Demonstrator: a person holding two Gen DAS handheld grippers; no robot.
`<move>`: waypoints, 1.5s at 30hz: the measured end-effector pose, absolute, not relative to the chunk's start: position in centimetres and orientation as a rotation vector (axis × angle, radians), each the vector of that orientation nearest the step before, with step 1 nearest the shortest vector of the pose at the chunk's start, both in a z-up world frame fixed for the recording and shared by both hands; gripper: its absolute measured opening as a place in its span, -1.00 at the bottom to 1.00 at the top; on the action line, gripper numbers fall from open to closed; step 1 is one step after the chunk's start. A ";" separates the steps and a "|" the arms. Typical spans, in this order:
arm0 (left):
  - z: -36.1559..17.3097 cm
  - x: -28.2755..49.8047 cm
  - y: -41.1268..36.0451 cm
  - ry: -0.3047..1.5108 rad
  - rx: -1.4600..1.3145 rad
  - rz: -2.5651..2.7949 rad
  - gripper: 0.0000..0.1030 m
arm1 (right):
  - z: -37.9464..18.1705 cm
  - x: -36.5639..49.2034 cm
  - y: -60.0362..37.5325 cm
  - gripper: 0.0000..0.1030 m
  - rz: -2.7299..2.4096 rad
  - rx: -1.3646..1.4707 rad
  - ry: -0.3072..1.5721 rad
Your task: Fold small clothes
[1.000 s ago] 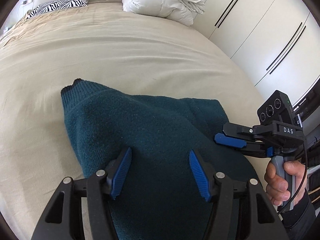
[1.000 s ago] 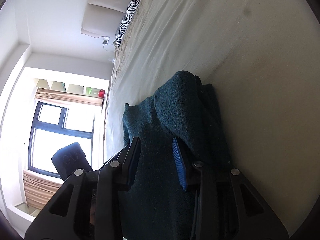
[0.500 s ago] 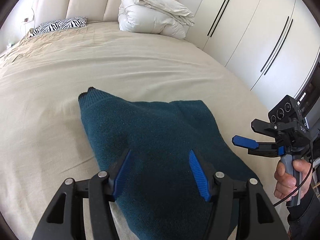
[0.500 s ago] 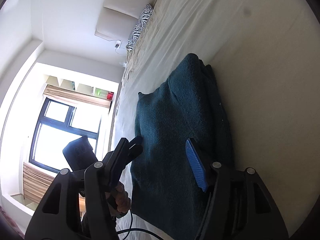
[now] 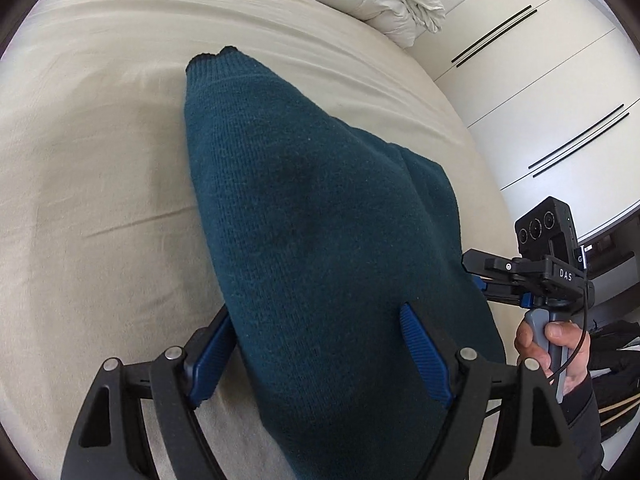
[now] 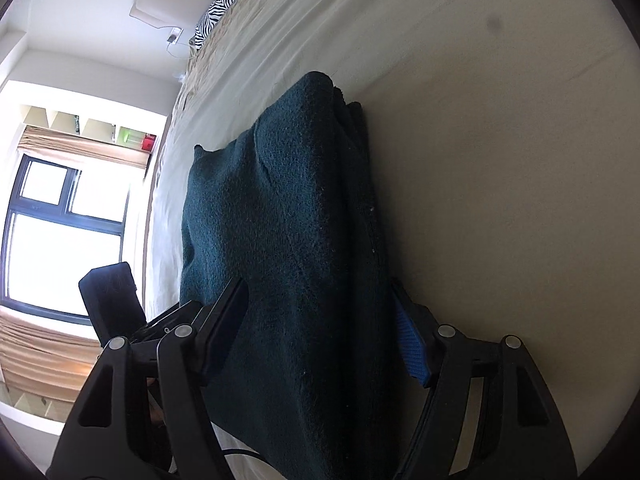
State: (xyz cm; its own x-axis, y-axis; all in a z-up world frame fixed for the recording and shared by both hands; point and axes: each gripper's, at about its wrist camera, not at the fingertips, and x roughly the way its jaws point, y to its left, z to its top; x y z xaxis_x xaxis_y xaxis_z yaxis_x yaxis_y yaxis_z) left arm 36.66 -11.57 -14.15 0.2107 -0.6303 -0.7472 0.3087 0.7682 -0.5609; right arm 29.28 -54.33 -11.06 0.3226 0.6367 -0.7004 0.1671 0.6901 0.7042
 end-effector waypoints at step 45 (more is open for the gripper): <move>-12.9 12.9 11.7 1.174 -0.349 -0.549 0.10 | -10.6 7.1 -26.8 -0.54 0.532 0.723 1.229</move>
State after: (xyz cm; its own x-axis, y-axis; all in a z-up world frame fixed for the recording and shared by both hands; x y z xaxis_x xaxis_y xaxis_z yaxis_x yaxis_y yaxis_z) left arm 12.89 11.74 -12.92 0.2789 -0.5743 -0.7697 0.2230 0.8183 -0.5298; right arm 7.11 -26.79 -10.57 0.2636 0.7141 -0.6485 0.0160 0.6690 0.7431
